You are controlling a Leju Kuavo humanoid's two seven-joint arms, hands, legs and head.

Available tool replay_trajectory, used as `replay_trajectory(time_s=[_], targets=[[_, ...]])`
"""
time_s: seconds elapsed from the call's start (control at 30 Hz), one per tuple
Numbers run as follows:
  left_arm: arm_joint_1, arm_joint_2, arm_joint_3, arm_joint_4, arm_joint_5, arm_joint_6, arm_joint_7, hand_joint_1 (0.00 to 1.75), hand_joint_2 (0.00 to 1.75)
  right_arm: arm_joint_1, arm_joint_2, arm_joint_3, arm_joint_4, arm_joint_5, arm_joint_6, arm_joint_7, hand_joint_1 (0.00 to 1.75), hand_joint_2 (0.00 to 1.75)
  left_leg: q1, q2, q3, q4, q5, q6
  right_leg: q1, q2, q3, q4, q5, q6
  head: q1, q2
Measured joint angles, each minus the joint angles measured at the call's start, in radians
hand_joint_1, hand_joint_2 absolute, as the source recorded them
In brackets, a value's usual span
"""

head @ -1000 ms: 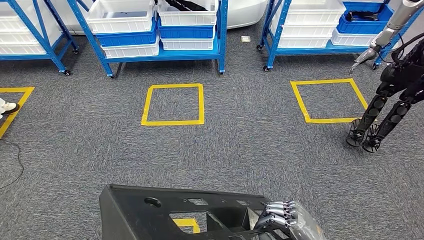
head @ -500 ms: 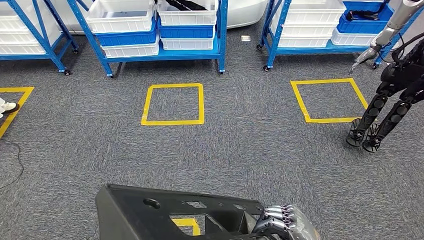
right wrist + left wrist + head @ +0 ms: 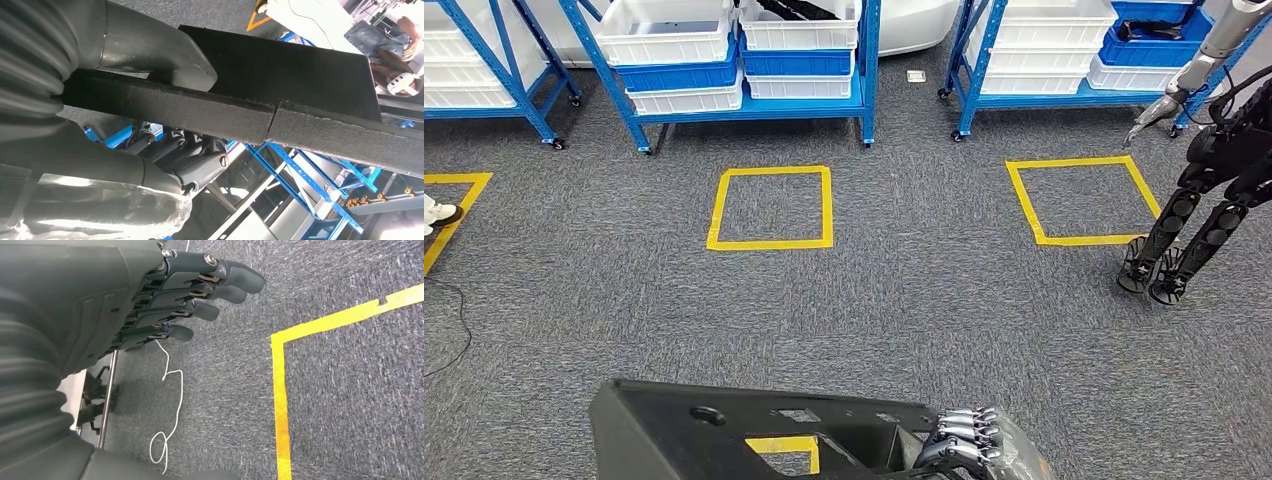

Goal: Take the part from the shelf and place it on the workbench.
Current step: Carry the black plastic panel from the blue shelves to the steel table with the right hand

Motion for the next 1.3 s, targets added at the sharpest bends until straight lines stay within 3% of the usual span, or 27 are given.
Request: replay_trajectory(time_s=[0.17, 0.27, 0.33, 0.4, 0.43, 0.47, 0.5, 0.57, 0.6, 0.67, 0.77, 0.83, 0.9, 0.93, 0.97, 1.0, 1.03, 1.1, 1.13, 1.23, 1.3], targets=[[0.001, 0.001, -0.001, 0.000, -0.017, 0.001, -0.001, 0.00, 1.75, -0.025, 0.012, 0.008, 0.019, 0.002, 0.000, -0.005, 1.75, 1.75, -0.003, 0.000, -0.006, 0.013, -0.010, 0.015, -0.005, 0.000, 0.002, -0.001, -0.002, 0.011, 0.000, 0.000], [0.001, 0.000, -0.005, 0.000, -0.024, 0.001, 0.000, 0.00, 1.75, -0.037, 0.020, 0.009, 0.025, 0.004, 0.001, -0.011, 1.75, 1.75, -0.003, 0.000, 0.003, -0.005, -0.004, 0.031, -0.005, -0.001, 0.005, 0.003, -0.010, 0.022, 0.001, 0.000], [0.001, -0.002, -0.008, 0.000, -0.028, 0.001, 0.000, 0.00, 1.75, -0.042, 0.021, 0.009, 0.029, 0.004, 0.001, -0.013, 1.75, 1.75, 0.001, 0.000, 0.009, -0.024, 0.007, 0.042, -0.006, 0.000, -0.023, 0.073, -0.057, 0.015, 0.004, 0.000], [0.000, -0.003, -0.012, 0.000, -0.032, 0.001, 0.000, 0.00, 1.75, -0.044, 0.022, 0.009, 0.033, 0.005, 0.001, -0.014, 1.75, 1.75, 0.000, -0.003, 0.003, -0.027, 0.011, 0.044, -0.008, 0.000, -0.084, 0.203, -0.129, 0.005, 0.005, 0.000], [0.000, -0.003, -0.014, 0.000, -0.033, 0.001, 0.000, 0.00, 1.75, -0.042, 0.022, 0.009, 0.035, 0.005, 0.001, -0.014, 1.75, 1.75, 0.000, -0.006, -0.002, -0.026, 0.014, 0.042, -0.010, 0.000, -0.106, 0.255, -0.153, 0.006, 0.005, 0.000], [0.001, -0.004, -0.015, 0.000, -0.034, 0.002, 0.000, 0.00, 1.75, -0.040, 0.022, 0.009, 0.037, 0.006, 0.001, -0.015, 1.75, 1.75, 0.000, -0.011, -0.008, -0.026, 0.018, 0.039, -0.012, 0.000, -0.109, 0.273, -0.159, 0.012, 0.005, 0.000], [0.001, -0.004, -0.016, 0.000, -0.035, 0.001, 0.000, 0.00, 1.75, -0.038, 0.022, 0.009, 0.037, 0.006, 0.001, -0.015, 1.75, 1.75, 0.001, -0.016, -0.014, -0.026, 0.024, 0.034, -0.015, 0.000, -0.092, 0.253, -0.151, 0.022, 0.005, 0.000], [0.001, -0.007, -0.019, 0.000, -0.035, 0.001, -0.001, 0.00, 1.75, -0.032, 0.022, 0.009, 0.038, 0.007, 0.000, -0.016, 1.75, 1.75, 0.004, -0.030, -0.026, -0.023, 0.035, 0.022, -0.022, 0.007, -0.013, 0.118, -0.108, 0.039, 0.005, 0.000], [0.001, -0.007, -0.021, 0.000, -0.036, 0.001, -0.001, 0.00, 1.75, -0.029, 0.022, 0.008, 0.038, 0.008, 0.000, -0.017, 1.75, 1.75, 0.003, -0.038, -0.030, -0.020, 0.040, 0.014, -0.022, 0.014, 0.014, 0.057, -0.086, 0.041, 0.006, 0.000], [0.002, -0.006, -0.023, 0.000, -0.036, 0.002, -0.002, 0.00, 1.75, -0.022, 0.021, 0.009, 0.037, 0.010, -0.003, -0.018, 1.75, 1.75, 0.001, -0.049, -0.033, -0.014, 0.044, 0.000, -0.021, 0.025, 0.030, 0.010, -0.053, 0.030, 0.008, 0.000], [0.010, -0.005, -0.024, 0.000, -0.036, 0.002, -0.004, 0.00, 1.75, -0.018, 0.020, 0.009, 0.037, 0.010, -0.004, -0.018, 1.75, 1.75, 0.008, -0.055, -0.038, -0.004, 0.045, -0.012, -0.019, 0.015, 0.024, 0.020, -0.032, 0.007, 0.005, 0.000], [0.015, -0.005, -0.025, 0.000, -0.036, 0.002, -0.004, 0.00, 1.75, -0.018, 0.019, 0.009, 0.038, 0.009, -0.004, -0.019, 1.75, 1.75, 0.013, -0.039, -0.061, 0.062, -0.009, -0.015, -0.019, 0.003, 0.020, 0.021, -0.025, -0.006, 0.000, 0.000], [0.016, -0.004, -0.025, 0.000, -0.038, 0.002, -0.005, 0.00, 1.75, -0.017, 0.019, 0.009, 0.039, 0.007, -0.004, -0.019, 1.75, 1.75, 0.013, -0.021, -0.106, 0.203, -0.106, -0.015, -0.016, -0.010, 0.014, 0.022, -0.020, -0.013, -0.003, 0.000], [0.016, -0.004, -0.025, 0.000, -0.040, 0.002, -0.006, 0.00, 1.75, -0.016, 0.019, 0.009, 0.040, 0.007, -0.004, -0.019, 1.75, 1.75, 0.013, -0.019, -0.123, 0.270, -0.144, -0.016, -0.014, -0.017, 0.011, 0.023, -0.019, -0.014, -0.003, 0.000], [0.016, -0.003, -0.025, 0.000, -0.042, 0.002, -0.005, 0.00, 1.75, -0.016, 0.019, 0.009, 0.040, 0.006, -0.004, -0.019, 1.75, 1.75, 0.013, -0.017, -0.125, 0.306, -0.163, -0.016, -0.013, -0.024, 0.009, 0.024, -0.019, -0.014, -0.003, 0.000], [0.017, -0.003, -0.026, 0.000, -0.044, 0.002, -0.005, 0.00, 1.75, -0.015, 0.019, 0.010, 0.040, 0.006, -0.004, -0.019, 1.75, 1.75, 0.013, -0.015, -0.106, 0.301, -0.163, -0.015, -0.013, -0.030, 0.010, 0.025, -0.019, -0.015, -0.003, 0.000], [0.017, -0.003, -0.026, 0.000, -0.048, 0.002, -0.004, 0.00, 1.75, -0.015, 0.019, 0.010, 0.040, 0.006, -0.004, -0.019, 1.75, 1.75, 0.013, -0.010, -0.069, 0.259, -0.148, -0.013, -0.013, -0.036, 0.012, 0.026, -0.019, -0.014, -0.004, 0.000], [0.016, -0.002, -0.028, 0.000, -0.054, 0.002, -0.002, 0.00, 1.75, -0.014, 0.019, 0.010, 0.040, 0.006, -0.004, -0.019, 1.75, 1.75, 0.010, 0.008, 0.017, 0.131, -0.114, -0.008, -0.009, -0.046, 0.018, 0.027, -0.022, -0.008, -0.004, 0.000], [0.015, -0.001, -0.028, 0.000, -0.056, 0.003, -0.002, 0.00, 1.75, -0.014, 0.018, 0.010, 0.039, 0.006, -0.005, -0.019, 1.75, 1.75, 0.007, 0.016, 0.042, 0.088, -0.105, -0.003, -0.005, -0.050, 0.018, 0.027, -0.023, -0.002, -0.004, 0.000], [0.015, -0.001, -0.029, 0.000, -0.062, 0.005, -0.003, 0.00, 1.75, -0.013, 0.017, 0.010, 0.037, 0.006, -0.006, -0.019, 1.75, 1.75, -0.008, 0.012, 0.048, 0.064, -0.102, 0.013, 0.004, -0.061, 0.017, 0.022, -0.021, 0.020, -0.002, 0.000], [0.014, -0.002, -0.030, 0.000, -0.064, 0.006, -0.004, 0.00, 1.75, -0.013, 0.015, 0.010, 0.035, 0.006, -0.006, -0.019, 1.75, 1.75, -0.010, 0.002, 0.047, 0.054, -0.095, 0.030, 0.004, -0.055, 0.008, 0.035, -0.033, 0.030, -0.001, 0.000]])
